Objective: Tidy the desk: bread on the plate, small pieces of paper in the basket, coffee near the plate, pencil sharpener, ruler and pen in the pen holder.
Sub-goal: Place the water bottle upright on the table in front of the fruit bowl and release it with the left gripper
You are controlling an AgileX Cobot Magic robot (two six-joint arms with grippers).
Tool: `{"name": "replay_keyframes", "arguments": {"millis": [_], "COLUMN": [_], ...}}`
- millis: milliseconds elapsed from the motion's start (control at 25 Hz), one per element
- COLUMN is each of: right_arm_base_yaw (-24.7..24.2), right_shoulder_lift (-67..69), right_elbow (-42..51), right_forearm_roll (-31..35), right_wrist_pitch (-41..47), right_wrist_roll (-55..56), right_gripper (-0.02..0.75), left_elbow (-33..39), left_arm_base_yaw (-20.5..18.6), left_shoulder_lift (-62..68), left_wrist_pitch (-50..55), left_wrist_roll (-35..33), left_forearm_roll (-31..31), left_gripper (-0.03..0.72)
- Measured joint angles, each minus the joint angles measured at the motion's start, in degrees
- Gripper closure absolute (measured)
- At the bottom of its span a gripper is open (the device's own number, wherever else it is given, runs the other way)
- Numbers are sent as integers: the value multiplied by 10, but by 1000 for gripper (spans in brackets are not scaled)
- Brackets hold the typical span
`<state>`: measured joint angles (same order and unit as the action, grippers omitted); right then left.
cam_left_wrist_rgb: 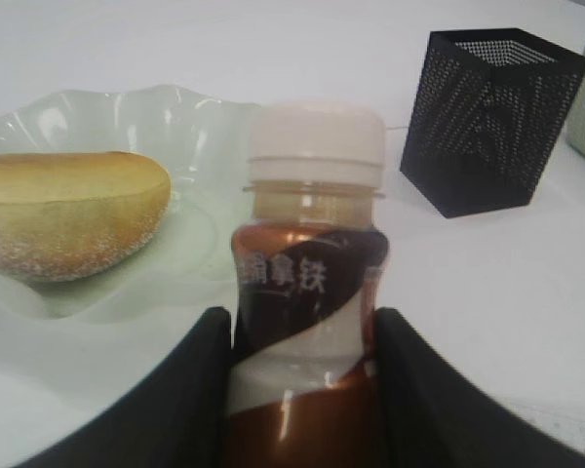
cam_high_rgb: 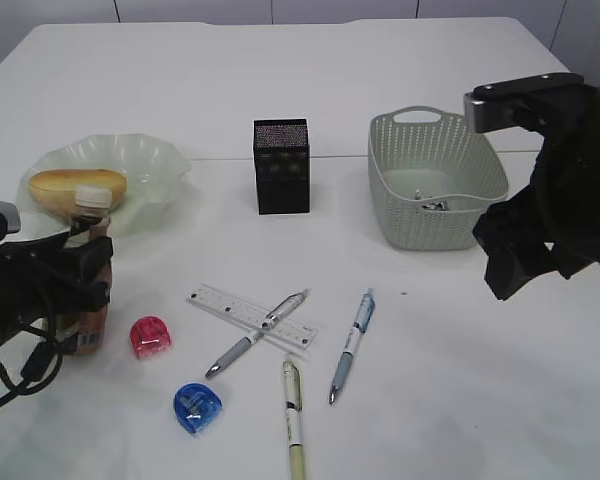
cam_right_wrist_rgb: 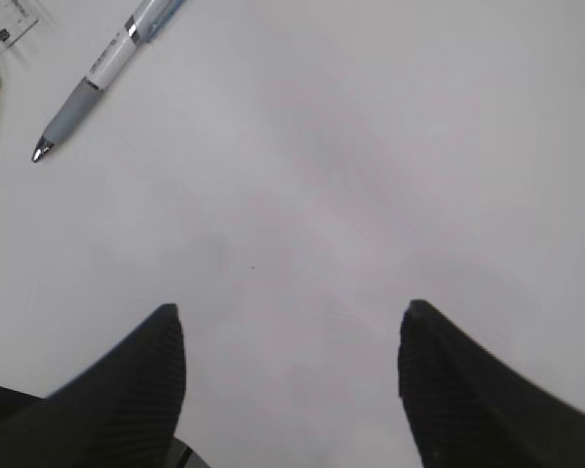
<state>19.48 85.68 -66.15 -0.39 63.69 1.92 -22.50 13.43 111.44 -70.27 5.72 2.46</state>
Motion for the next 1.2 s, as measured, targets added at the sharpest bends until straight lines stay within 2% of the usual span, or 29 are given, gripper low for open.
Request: {"name": "replay_keyframes", "arguments": {"millis": [280,680,1200], "right_arm_base_yaw": [0,0,0], "right_shoulder_lift": [0,0,0], "right_elbow": [0,0,0], "right_forearm_roll": [0,0,0], "right_wrist_pitch": [-1,-2,-4], "right_wrist_roll": [0,0,0], "right_gripper": [239,239,239], "left_elbow": [9,10,10], "left_arm_base_yaw": [0,0,0], "left_shoulder_lift": [-51,-122,-132], "left_wrist_pitch": [62,63,63], "left_wrist_roll": [0,0,30], "left_forearm_roll": [26,27,58], "left_gripper": [368,369,369]}}
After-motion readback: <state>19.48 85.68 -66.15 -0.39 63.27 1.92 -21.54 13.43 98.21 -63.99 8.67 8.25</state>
